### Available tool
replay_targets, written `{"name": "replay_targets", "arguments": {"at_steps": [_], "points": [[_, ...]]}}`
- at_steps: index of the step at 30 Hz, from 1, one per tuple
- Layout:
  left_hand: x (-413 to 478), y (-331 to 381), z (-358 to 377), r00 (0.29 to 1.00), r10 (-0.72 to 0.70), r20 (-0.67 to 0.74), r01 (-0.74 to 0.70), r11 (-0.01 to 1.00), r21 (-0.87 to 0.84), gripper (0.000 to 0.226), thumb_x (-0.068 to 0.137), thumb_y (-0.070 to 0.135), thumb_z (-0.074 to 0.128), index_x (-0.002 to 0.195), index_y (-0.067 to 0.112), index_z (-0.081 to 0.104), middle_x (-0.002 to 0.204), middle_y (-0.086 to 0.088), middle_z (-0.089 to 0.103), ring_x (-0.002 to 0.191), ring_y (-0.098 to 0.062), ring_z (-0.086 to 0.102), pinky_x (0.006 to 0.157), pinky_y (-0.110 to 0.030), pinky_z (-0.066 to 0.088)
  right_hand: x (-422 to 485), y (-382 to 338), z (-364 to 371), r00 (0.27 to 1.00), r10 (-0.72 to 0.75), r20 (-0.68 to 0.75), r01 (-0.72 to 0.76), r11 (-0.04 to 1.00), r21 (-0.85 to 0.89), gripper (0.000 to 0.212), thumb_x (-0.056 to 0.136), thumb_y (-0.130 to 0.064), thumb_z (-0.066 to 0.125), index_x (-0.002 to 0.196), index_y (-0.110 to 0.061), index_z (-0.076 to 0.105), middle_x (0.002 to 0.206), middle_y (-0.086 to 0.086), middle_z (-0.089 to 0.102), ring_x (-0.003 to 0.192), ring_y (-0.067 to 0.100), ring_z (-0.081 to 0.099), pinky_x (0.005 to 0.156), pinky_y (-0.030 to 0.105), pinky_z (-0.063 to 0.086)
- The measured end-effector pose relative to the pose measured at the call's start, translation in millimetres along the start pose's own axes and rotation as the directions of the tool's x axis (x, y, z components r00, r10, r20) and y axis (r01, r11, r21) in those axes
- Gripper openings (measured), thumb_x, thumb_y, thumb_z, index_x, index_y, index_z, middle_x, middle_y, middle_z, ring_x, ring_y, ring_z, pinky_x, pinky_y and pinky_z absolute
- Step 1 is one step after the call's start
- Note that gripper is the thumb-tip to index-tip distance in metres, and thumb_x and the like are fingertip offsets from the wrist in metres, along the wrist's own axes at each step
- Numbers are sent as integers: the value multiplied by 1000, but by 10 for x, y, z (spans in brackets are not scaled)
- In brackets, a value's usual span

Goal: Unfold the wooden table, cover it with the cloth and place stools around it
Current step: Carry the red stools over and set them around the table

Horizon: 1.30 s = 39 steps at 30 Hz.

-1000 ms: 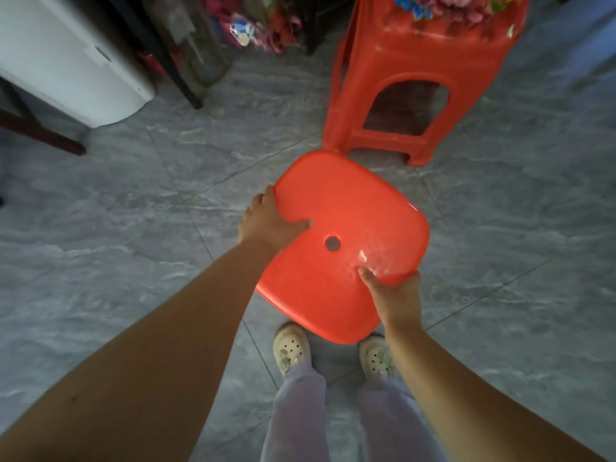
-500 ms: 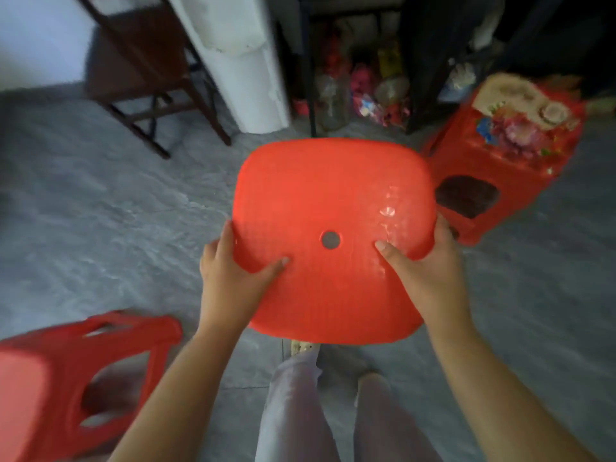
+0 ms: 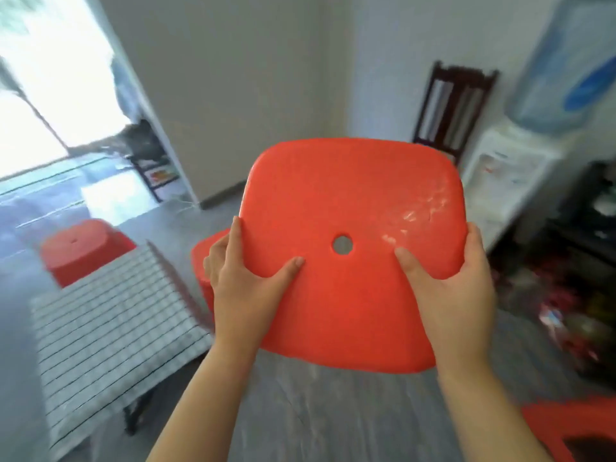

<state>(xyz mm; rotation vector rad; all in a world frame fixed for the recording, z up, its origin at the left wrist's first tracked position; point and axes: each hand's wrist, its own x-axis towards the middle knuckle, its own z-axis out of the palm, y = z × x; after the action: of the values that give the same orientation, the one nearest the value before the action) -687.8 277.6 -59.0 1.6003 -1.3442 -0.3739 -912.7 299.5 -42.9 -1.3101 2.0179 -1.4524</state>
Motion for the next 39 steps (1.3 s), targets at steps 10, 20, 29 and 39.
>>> {"name": "replay_targets", "arguments": {"at_steps": [10, 20, 29, 39], "points": [[-238, -852, -2940, 903, -28, -429, 105, 982, 155, 101, 56, 64, 70, 143, 30, 32, 123, -2, 44, 118, -16, 33, 91, -10, 18, -1791, -1738, 1342, 923, -266, 279, 213, 955, 205, 96, 67, -58, 73, 146, -23, 30, 140, 1, 52, 125, 21, 52, 103, 43, 44], [-1427, -2260, -5900, 683, -146, -716, 437, 867, 240, 106, 57, 68, 69, 146, 32, 25, 123, 2, 37, 120, -13, 26, 99, -24, 21, -4645, -2986, 2854, 665, -399, 632, 175, 905, 388, 89, 68, -57, 73, 143, -23, 38, 136, -3, 56, 120, 18, 56, 101, 41, 46], [-1905, -3250, -7197, 514, -246, -822, 670, 713, 206, 107, 59, 63, 72, 148, 26, 24, 127, -1, 36, 123, -11, 23, 102, -30, 24, -6200, -3415, 3962, 416, -407, 813, 124, 911, 393, 82, 68, -63, 69, 138, -28, 42, 125, -10, 62, 107, 11, 62, 94, 40, 51], [-823, -5127, -7823, 464, -393, -794, 804, 564, 191, 106, 61, 61, 73, 148, 24, 24, 129, -5, 36, 125, -18, 23, 108, -38, 24, -6778, -3535, 6245, 347, -281, 895, 78, 959, 271, 89, 70, -65, 68, 144, -29, 34, 133, -10, 57, 115, 11, 58, 98, 38, 49]]}}
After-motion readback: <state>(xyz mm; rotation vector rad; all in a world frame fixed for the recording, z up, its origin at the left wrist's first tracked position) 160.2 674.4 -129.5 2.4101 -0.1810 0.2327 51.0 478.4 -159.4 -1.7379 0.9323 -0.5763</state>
